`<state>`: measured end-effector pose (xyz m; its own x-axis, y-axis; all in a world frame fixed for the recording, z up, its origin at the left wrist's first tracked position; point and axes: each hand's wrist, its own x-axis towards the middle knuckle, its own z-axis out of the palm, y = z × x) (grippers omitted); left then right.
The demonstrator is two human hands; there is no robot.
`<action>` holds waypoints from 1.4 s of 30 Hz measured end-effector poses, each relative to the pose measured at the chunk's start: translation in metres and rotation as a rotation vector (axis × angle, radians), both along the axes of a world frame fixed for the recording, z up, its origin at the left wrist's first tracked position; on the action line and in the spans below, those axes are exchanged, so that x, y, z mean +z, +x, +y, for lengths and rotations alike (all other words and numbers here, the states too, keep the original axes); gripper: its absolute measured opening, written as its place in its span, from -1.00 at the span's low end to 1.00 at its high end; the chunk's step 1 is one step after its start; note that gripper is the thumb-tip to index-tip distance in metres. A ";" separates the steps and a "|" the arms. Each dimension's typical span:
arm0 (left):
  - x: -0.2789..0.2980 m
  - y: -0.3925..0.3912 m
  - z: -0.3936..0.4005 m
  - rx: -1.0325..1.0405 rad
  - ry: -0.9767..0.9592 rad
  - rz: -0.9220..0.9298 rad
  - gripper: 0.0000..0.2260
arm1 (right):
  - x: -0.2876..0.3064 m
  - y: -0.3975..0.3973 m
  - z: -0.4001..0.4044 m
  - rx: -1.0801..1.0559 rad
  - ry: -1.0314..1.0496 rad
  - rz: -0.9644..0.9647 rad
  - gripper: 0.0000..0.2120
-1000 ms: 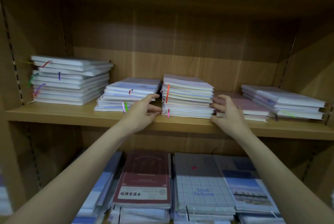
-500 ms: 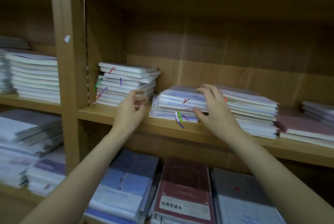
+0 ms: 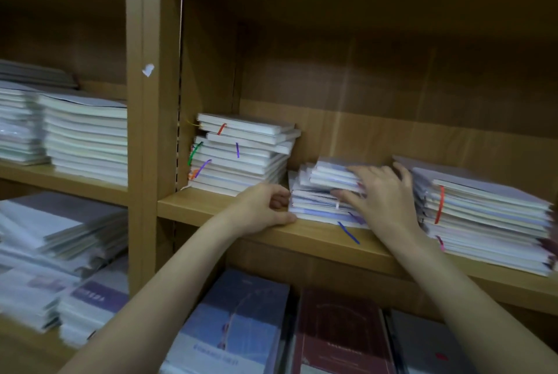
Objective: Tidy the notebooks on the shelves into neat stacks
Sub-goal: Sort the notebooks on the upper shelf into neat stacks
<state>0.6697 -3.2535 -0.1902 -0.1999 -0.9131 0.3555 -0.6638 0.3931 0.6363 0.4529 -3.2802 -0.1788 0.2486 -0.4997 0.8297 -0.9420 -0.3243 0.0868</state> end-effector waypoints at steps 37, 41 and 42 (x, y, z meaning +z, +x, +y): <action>0.000 0.001 0.005 0.068 -0.222 0.101 -0.69 | 0.035 0.025 0.033 -0.108 0.440 -0.049 -0.36; -0.011 0.043 0.014 0.448 -0.569 0.139 -0.71 | 0.058 0.072 0.024 0.337 0.467 -0.228 -0.42; -0.016 0.051 0.014 0.499 -0.585 0.060 -0.66 | 0.061 0.085 0.018 0.350 0.517 -0.258 -0.41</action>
<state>0.7207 -3.2390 -0.2059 0.2214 -0.5497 0.8055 -0.8216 0.3398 0.4577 0.5380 -3.2622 -0.1175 0.2942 -0.7745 0.5600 -0.7435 -0.5536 -0.3750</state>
